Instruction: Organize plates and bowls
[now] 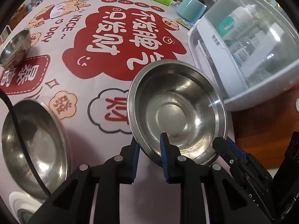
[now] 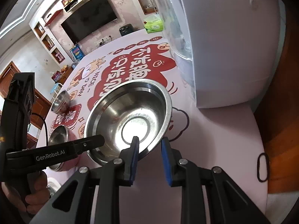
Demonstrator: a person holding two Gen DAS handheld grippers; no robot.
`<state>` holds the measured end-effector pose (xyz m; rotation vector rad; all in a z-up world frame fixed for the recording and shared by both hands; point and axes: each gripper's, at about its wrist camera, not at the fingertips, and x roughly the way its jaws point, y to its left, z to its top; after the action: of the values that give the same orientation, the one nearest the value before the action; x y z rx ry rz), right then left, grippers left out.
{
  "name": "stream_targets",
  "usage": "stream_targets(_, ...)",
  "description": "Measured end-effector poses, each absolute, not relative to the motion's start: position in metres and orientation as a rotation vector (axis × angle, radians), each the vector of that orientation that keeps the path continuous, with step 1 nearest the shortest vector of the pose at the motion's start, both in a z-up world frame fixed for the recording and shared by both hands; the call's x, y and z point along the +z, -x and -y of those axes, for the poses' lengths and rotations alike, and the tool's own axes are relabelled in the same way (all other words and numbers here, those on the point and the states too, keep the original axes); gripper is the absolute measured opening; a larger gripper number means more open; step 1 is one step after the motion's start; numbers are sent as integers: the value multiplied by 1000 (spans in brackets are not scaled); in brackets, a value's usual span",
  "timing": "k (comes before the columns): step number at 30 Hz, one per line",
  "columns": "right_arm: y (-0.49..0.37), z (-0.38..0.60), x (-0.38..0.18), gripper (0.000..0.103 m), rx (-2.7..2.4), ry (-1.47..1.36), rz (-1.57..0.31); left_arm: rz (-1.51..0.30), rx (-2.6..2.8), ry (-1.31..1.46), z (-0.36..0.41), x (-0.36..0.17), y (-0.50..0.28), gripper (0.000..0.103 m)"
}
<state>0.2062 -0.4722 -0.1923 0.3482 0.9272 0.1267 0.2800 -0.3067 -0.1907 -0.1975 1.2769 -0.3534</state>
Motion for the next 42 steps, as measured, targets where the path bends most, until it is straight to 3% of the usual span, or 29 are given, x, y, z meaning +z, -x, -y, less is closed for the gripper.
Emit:
stream_targets(24,-116,416,-142,24,242,-208,-837,-1202,-320,185,254,-146,-180,25)
stream_targets(42,-43,399,-145,24,229,-172,-861,-1253,-383,85,245,-144,-106,28)
